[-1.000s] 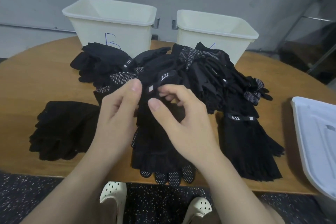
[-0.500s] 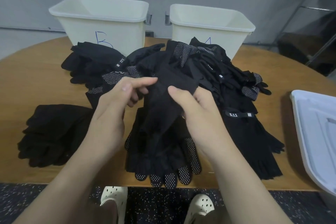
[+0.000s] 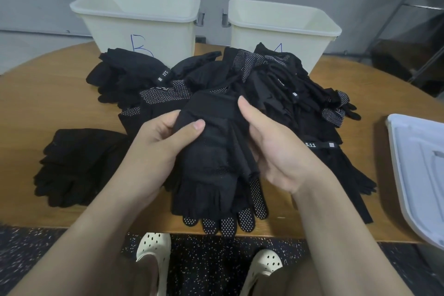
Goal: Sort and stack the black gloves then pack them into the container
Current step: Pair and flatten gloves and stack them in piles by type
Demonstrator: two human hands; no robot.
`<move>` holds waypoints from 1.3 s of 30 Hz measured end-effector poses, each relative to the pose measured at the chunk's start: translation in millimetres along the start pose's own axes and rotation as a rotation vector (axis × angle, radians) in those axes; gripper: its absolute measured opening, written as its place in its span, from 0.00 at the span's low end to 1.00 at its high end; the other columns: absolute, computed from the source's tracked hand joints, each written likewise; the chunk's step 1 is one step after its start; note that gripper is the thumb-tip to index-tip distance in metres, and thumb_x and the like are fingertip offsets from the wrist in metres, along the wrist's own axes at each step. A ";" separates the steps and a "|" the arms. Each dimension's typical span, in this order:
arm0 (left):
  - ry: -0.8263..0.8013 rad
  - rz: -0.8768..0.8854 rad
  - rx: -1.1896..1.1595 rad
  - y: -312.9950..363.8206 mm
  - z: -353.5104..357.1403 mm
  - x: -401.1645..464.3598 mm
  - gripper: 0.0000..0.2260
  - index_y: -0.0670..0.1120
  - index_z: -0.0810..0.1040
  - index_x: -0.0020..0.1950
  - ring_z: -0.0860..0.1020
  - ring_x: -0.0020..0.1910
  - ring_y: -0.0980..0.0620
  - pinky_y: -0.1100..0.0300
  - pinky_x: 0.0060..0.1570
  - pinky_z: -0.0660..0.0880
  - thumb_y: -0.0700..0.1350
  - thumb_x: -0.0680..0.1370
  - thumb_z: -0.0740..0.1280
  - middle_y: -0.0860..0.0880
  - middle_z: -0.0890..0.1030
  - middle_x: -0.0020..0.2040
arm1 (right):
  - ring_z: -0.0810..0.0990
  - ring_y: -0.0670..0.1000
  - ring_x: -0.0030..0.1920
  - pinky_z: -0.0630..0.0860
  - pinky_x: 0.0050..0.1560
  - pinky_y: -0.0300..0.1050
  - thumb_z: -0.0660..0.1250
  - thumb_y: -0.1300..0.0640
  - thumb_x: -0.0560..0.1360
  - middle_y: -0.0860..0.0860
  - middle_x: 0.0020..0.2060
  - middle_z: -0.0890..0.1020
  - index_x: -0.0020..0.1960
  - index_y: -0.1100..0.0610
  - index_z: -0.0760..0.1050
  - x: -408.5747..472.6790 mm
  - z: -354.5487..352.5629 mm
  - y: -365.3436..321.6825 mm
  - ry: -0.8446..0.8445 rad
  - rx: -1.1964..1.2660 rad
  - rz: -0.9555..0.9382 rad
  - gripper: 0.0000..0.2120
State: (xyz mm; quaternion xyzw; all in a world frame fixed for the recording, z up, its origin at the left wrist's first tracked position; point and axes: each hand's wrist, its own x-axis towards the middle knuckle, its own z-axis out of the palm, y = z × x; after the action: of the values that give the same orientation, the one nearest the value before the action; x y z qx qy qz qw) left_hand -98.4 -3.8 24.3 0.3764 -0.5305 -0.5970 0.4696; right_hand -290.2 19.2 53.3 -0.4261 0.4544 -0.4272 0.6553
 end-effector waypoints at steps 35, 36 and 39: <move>0.169 -0.085 0.450 -25.6 -7.0 13.6 0.10 0.49 0.84 0.50 0.86 0.47 0.51 0.43 0.52 0.83 0.53 0.76 0.76 0.52 0.87 0.45 | 0.82 0.45 0.51 0.79 0.59 0.50 0.71 0.48 0.79 0.38 0.48 0.83 0.75 0.45 0.71 -7.8 -16.7 30.6 0.247 -0.957 -0.208 0.25; 0.191 -0.082 0.492 -25.6 -8.5 14.4 0.10 0.49 0.82 0.50 0.86 0.46 0.51 0.43 0.50 0.83 0.53 0.75 0.76 0.52 0.87 0.44 | 0.81 0.44 0.51 0.79 0.60 0.48 0.71 0.48 0.78 0.38 0.49 0.82 0.74 0.46 0.72 -8.7 -19.3 31.3 0.236 -0.959 -0.187 0.26; 0.229 -0.080 0.525 -25.3 -12.0 16.3 0.11 0.49 0.79 0.51 0.86 0.44 0.52 0.44 0.49 0.83 0.50 0.74 0.78 0.52 0.87 0.42 | 0.81 0.42 0.46 0.79 0.54 0.40 0.73 0.49 0.77 0.40 0.50 0.82 0.69 0.47 0.77 -12.2 -24.1 32.9 0.193 -0.937 -0.152 0.21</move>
State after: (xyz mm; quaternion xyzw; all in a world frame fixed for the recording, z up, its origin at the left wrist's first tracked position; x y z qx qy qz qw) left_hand -95.6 -22.9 -1.6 0.5705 -0.5952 -0.4108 0.3891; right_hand -310.4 35.6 19.6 -0.6657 0.6243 -0.2607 0.3148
